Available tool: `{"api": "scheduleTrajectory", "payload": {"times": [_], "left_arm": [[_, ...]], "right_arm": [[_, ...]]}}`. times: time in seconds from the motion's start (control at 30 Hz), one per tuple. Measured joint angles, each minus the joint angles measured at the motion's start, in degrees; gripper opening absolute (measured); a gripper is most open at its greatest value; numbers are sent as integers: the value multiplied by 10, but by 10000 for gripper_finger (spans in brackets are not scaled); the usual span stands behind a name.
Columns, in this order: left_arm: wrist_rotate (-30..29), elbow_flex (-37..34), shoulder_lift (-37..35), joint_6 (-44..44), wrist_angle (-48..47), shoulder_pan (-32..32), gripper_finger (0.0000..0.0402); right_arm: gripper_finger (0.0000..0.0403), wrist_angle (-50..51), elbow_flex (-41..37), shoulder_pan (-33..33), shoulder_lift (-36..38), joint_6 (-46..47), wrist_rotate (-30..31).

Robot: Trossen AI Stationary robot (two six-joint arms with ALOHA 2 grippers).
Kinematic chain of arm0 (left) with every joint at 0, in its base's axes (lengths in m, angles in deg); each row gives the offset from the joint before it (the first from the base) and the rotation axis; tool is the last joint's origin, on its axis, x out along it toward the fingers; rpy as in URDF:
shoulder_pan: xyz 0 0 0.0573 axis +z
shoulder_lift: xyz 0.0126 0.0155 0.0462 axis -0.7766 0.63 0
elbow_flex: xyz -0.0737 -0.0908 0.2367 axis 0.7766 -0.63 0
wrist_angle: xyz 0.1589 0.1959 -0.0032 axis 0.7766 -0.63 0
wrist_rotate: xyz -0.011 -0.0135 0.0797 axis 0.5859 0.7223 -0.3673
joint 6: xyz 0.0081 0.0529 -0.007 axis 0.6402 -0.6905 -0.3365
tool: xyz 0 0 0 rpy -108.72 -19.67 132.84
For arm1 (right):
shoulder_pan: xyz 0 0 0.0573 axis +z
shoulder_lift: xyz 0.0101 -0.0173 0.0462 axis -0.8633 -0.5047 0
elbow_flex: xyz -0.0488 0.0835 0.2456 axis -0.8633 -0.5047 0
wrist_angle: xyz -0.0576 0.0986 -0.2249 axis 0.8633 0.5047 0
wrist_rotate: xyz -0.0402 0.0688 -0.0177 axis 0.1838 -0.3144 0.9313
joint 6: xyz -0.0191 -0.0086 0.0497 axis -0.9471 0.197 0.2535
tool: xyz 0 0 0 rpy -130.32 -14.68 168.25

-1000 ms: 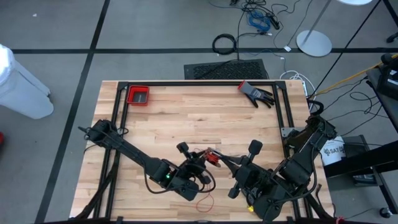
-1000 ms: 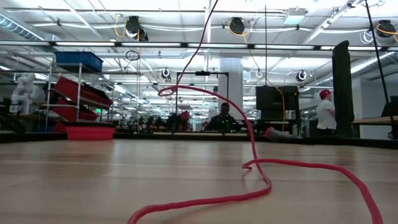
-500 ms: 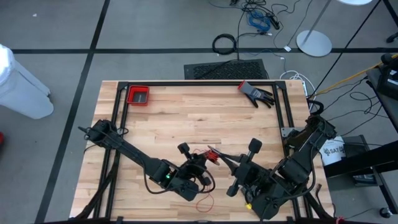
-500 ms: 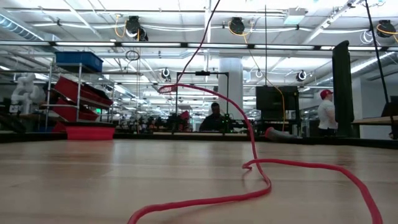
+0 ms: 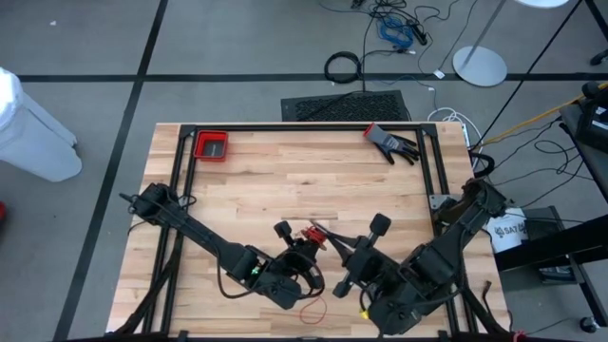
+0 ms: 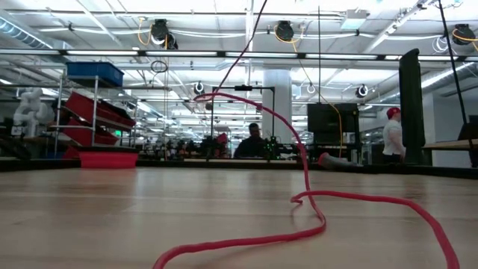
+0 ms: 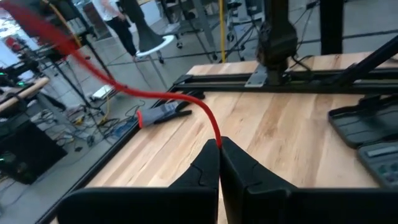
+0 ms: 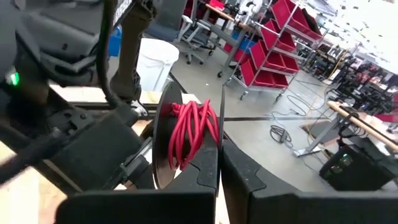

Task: Coil cords
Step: Coil the red wire onto the spool

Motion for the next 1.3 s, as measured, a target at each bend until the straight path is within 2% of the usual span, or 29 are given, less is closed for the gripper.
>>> {"api": "scheduleTrajectory", "payload": {"times": [0.37,0.73,1.0,1.3], "left_arm": [[11,0,0,-17,22,-2,2],[11,0,0,-126,126,-25,1],[3,0,0,-147,133,-26,1],[-11,0,0,-188,177,-38,1]], "right_arm": [[0,-39,0,-19,-16,-45,-9],[0,-34,0,-28,-17,-45,-9],[0,-34,0,-29,-17,-43,-39],[0,-20,0,-32,-17,-39,-40]]}}
